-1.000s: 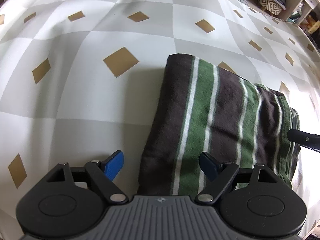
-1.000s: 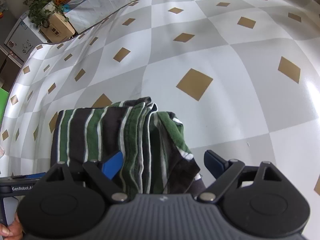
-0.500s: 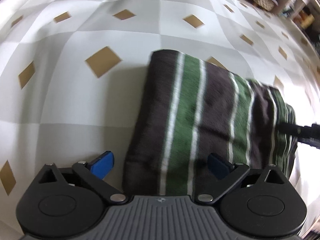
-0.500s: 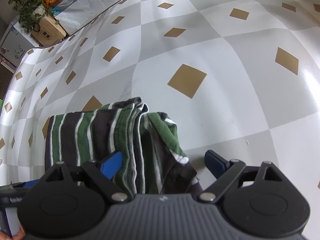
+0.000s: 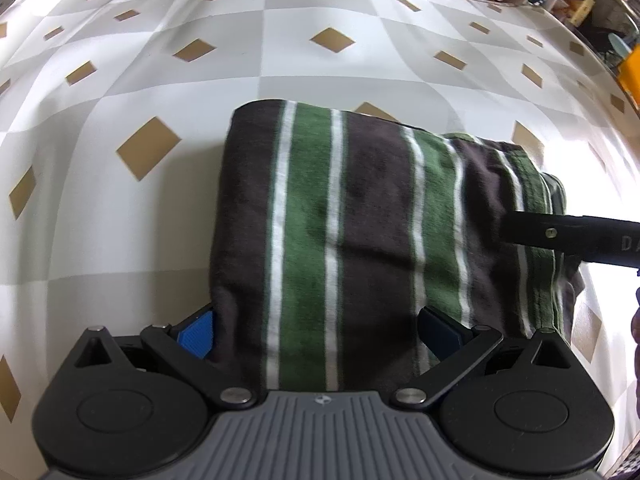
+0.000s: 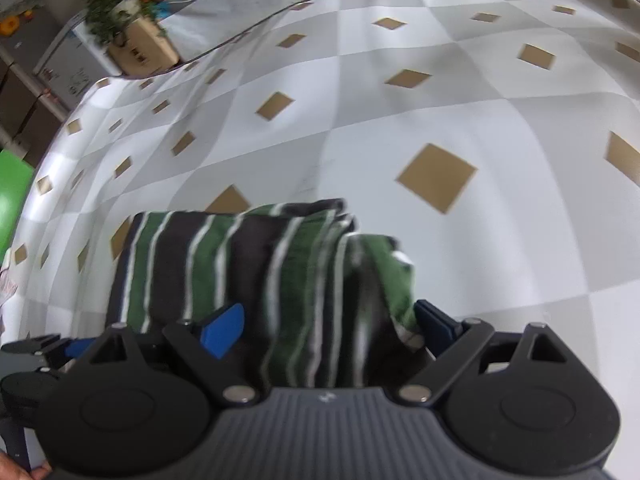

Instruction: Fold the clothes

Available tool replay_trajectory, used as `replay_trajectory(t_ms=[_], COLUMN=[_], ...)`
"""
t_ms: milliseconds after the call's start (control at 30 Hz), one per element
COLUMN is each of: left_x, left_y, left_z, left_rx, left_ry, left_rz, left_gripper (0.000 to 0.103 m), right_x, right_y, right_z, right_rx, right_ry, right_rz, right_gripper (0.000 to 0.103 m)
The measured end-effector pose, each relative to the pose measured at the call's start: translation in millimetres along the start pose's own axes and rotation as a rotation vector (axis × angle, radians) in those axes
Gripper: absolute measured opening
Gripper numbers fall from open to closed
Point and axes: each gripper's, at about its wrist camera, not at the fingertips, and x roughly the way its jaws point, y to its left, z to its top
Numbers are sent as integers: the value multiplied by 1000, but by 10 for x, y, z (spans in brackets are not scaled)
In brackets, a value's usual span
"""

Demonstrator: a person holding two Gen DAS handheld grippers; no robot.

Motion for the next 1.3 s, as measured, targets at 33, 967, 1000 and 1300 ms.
replay_trajectory(t_ms=[33, 967, 1000, 1300], left_x=[3, -106, -103, -98], left_y=[-20, -276, -280, -323], left_z=[-2, -99, -99, -115], left_rx=[6, 61, 61, 79], left_ry=[-3, -89, -90, -103], left_rz=[-3, -56, -54, -34], left_gripper=[101, 54, 54, 53], right_x=[8, 28, 28, 31], right_y=[33, 311, 311, 370], right_z=[-13, -118, -117, -195], right_rx=[-18, -174, -178, -257], right_ry=[-3, 17, 14, -23], right_rz=[-7, 48, 41, 12], right_gripper=[91, 41, 42, 51])
